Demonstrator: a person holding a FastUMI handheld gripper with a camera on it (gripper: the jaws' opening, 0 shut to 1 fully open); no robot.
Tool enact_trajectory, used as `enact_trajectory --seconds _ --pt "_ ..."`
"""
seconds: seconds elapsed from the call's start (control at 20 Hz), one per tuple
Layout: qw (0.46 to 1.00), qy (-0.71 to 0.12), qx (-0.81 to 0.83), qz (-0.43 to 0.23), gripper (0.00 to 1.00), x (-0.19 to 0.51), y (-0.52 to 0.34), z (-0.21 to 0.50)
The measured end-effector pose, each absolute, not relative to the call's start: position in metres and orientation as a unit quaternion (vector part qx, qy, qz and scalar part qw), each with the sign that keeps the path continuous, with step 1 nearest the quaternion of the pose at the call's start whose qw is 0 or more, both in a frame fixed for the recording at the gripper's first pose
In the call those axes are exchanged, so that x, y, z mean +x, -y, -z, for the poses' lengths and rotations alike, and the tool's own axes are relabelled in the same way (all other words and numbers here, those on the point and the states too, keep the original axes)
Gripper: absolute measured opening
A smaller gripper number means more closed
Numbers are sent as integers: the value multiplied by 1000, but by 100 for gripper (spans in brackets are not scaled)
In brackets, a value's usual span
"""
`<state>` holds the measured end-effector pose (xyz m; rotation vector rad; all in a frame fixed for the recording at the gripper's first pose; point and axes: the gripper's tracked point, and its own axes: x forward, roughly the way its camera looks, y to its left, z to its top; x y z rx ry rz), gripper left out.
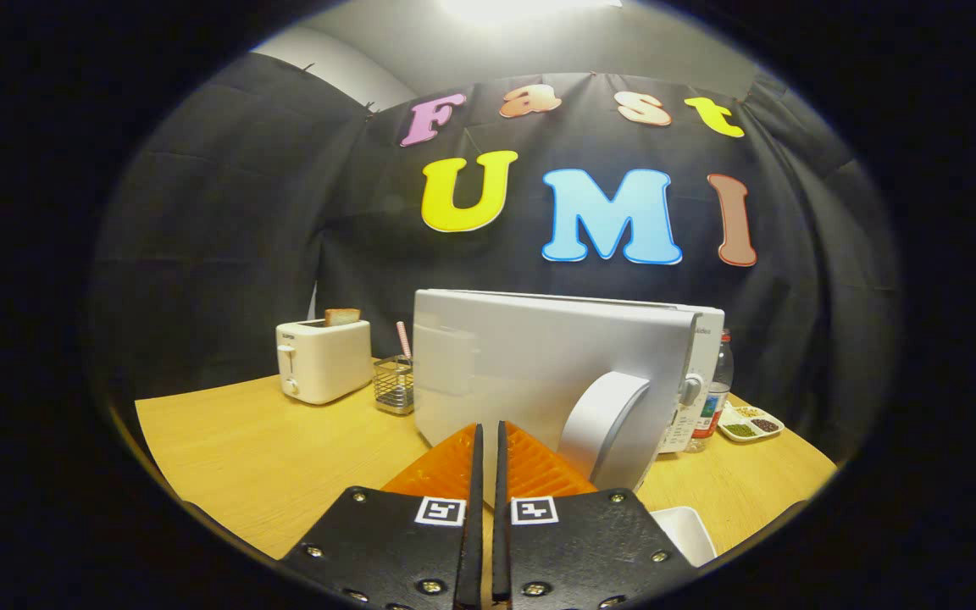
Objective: Open the microwave, put the food inside, and close the microwave door.
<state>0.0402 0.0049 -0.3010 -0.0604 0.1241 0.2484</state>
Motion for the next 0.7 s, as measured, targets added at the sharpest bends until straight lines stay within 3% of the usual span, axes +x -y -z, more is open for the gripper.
enact_trajectory --seconds 0.7 --pt "996 -81 -24 -7 5 182 68 294"
